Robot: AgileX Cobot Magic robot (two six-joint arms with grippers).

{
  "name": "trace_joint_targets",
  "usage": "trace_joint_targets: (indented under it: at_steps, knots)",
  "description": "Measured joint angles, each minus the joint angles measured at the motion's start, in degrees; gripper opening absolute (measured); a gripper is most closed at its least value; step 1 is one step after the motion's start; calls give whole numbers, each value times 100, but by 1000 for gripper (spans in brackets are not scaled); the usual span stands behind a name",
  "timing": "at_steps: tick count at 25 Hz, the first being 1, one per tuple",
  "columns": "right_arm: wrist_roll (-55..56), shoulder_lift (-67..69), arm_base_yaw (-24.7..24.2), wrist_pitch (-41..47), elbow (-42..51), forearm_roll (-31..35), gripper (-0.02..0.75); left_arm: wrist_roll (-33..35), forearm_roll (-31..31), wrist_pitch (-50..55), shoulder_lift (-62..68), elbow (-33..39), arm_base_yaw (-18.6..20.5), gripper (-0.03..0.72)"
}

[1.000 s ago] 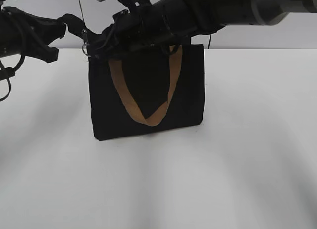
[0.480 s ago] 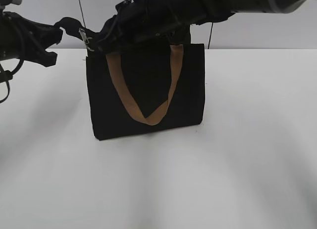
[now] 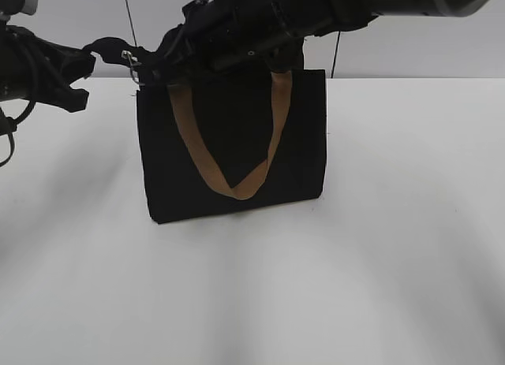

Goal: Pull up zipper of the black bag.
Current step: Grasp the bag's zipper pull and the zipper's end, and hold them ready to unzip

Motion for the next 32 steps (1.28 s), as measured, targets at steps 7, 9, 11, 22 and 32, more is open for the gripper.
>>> trace_joint_targets:
  at_steps: [7,9,11,22,32]
  knots:
    - [25,-188,0,15,0,11,-15,0,0,49,0,0,-1,13]
    - [25,-242,0,-37,0,11,-15,-5,0,55,0,0,-13,13]
    - [25,-256,0,-60,0,-6,-15,-5,0,68,0,0,-20,13]
    - [283,-261,-449,-300,0,-26,-15,-5,11,599,-29,-4,-38,13]
    - [668,-261,-580,-263,4,-637,-15,-1,-53,1070,-39,-4,-51,13]
